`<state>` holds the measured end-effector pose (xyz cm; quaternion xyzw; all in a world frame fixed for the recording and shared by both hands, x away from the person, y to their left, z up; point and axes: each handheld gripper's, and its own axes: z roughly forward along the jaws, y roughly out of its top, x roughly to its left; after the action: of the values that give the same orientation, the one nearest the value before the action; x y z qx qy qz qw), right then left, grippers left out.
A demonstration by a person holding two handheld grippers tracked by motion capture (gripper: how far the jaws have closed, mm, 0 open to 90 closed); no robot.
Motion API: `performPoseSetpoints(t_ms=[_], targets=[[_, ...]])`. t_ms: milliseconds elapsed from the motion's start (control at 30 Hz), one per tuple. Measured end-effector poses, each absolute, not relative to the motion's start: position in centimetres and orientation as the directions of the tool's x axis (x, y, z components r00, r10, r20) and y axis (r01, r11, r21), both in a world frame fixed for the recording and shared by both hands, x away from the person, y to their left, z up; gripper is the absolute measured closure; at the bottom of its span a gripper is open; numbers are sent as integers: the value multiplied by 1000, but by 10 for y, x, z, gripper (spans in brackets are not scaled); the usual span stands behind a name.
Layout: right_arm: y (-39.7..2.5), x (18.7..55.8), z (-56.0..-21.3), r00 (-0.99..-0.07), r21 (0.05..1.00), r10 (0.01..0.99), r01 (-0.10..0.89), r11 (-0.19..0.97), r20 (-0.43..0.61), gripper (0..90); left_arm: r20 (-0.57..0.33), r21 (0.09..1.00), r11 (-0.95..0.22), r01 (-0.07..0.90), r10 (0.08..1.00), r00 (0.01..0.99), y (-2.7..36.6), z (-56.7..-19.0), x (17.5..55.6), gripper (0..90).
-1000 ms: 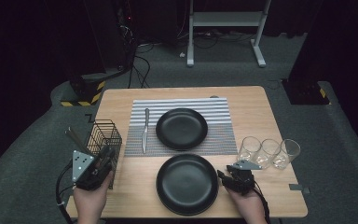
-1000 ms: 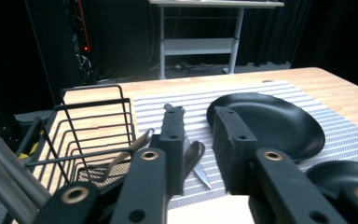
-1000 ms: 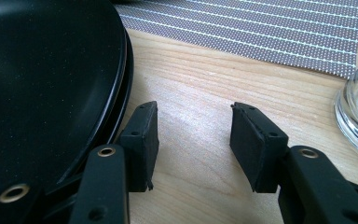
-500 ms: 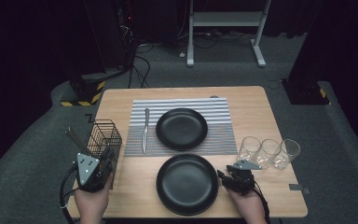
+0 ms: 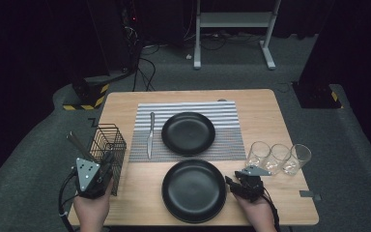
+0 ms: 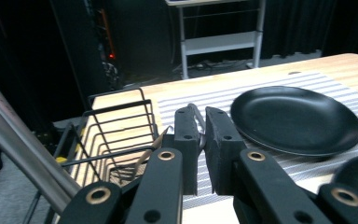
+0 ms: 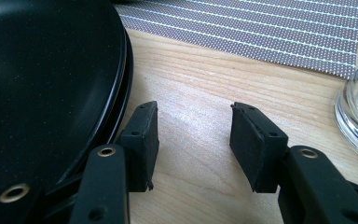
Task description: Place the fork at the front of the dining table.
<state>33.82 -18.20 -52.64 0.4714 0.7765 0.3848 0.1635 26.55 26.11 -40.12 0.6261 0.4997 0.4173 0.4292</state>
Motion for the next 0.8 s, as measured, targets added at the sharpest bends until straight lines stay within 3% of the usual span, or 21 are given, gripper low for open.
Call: performPoseSetpoints(t_ms=[533, 800], targets=[[-182, 338, -526, -503, 752, 858, 606, 259, 110, 515, 28, 975, -64, 212, 986, 166, 268, -391, 260, 826], [-182, 338, -526, -502, 752, 858, 606, 259, 110, 515, -1, 961, -45, 272, 986, 166, 277, -402, 265, 748]])
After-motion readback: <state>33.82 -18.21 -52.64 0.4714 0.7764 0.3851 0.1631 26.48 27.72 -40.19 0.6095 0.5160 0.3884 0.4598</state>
